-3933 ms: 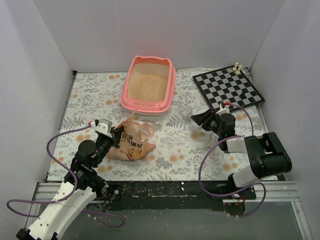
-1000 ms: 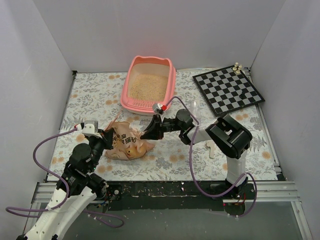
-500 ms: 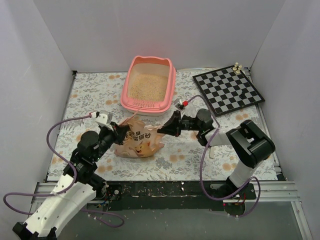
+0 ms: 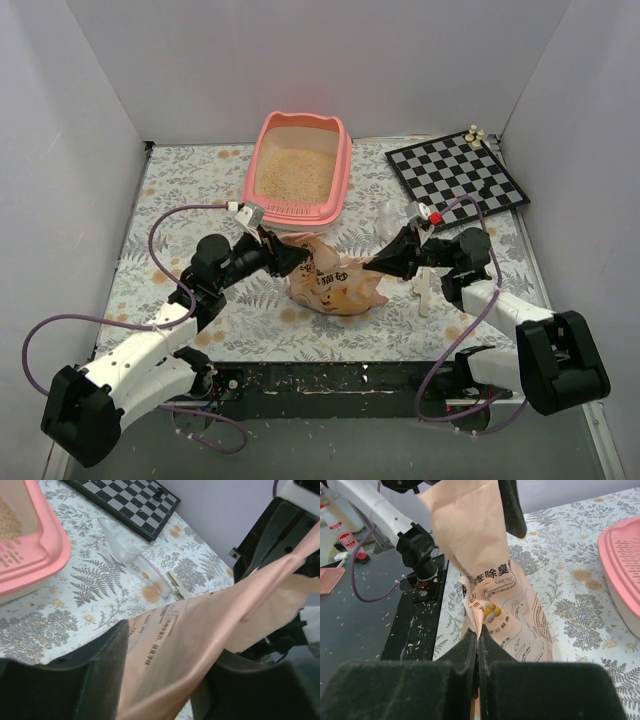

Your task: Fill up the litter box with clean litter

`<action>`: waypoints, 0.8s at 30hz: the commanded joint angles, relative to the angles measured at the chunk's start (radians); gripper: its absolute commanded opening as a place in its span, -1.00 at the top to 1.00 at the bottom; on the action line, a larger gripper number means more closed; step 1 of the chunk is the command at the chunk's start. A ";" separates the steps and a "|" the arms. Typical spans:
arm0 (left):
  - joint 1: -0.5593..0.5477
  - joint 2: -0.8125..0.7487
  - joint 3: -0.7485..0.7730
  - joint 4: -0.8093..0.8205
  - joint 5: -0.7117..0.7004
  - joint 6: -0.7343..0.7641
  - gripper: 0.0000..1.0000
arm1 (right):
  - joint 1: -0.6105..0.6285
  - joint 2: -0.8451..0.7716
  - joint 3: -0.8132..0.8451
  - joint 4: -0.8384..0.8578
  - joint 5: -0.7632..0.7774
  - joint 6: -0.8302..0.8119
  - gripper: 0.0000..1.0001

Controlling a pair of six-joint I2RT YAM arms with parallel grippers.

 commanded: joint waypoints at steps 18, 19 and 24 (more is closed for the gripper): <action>0.005 -0.088 -0.298 0.580 0.050 -0.089 -0.58 | -0.009 -0.217 -0.075 -0.116 0.035 -0.183 0.97; 0.005 -0.063 -0.298 0.605 0.064 -0.091 -0.57 | -0.007 -0.218 -0.078 -0.108 0.040 -0.183 0.97; 0.005 0.050 -0.257 0.654 0.162 -0.074 -0.55 | -0.010 -0.224 -0.086 -0.093 0.040 -0.172 0.97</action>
